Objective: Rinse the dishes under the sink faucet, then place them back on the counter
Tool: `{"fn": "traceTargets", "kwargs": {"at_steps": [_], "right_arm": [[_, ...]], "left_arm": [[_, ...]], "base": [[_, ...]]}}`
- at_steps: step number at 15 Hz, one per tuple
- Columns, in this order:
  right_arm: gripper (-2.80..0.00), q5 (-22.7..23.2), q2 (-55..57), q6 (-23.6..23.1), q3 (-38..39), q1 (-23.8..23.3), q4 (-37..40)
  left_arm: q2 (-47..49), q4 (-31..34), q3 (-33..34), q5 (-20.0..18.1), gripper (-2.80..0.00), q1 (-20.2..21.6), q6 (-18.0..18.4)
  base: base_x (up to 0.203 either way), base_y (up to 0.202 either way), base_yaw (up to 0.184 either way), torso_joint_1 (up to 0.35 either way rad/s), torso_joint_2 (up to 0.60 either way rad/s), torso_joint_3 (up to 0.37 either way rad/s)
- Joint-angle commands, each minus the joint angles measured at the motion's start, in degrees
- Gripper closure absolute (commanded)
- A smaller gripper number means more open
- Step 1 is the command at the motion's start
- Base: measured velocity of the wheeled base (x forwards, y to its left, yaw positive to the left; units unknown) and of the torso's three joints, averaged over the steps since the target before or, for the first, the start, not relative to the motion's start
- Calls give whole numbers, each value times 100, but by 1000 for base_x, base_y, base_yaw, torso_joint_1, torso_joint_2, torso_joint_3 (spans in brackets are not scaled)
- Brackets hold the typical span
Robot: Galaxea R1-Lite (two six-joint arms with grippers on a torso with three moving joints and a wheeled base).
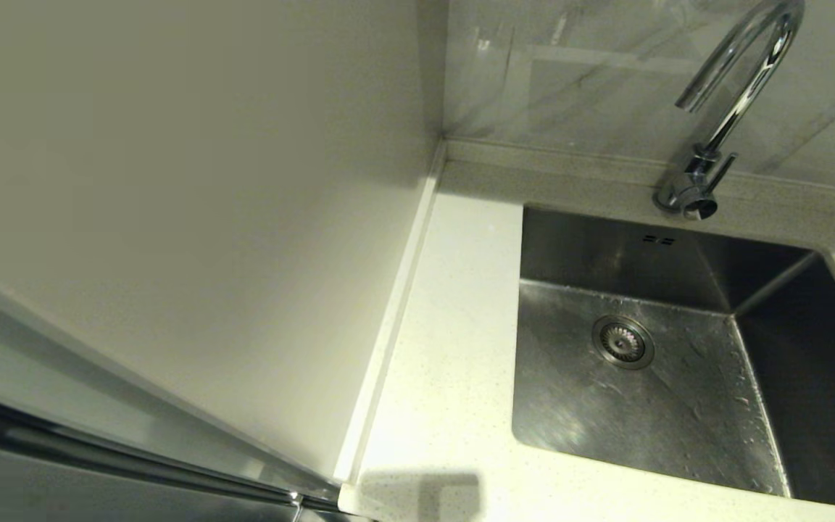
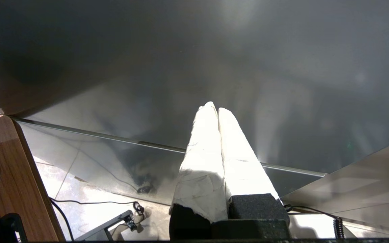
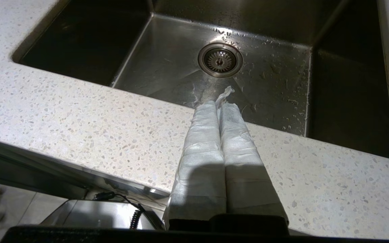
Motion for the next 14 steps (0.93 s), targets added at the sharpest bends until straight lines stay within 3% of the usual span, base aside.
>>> {"fn": "traceTargets", "kwargs": {"at_steps": [1, 14], "right_arm": [[0, -19, 11, 8, 0, 2, -1], [0, -25, 11, 8, 0, 2, -1]], "left_arm": [[0, -2, 18, 0, 0, 2, -1], [0, -2, 18, 0, 0, 2, -1]], "base": [[0, 0, 0, 0, 0, 0], [0, 0, 0, 0, 0, 0]]}}
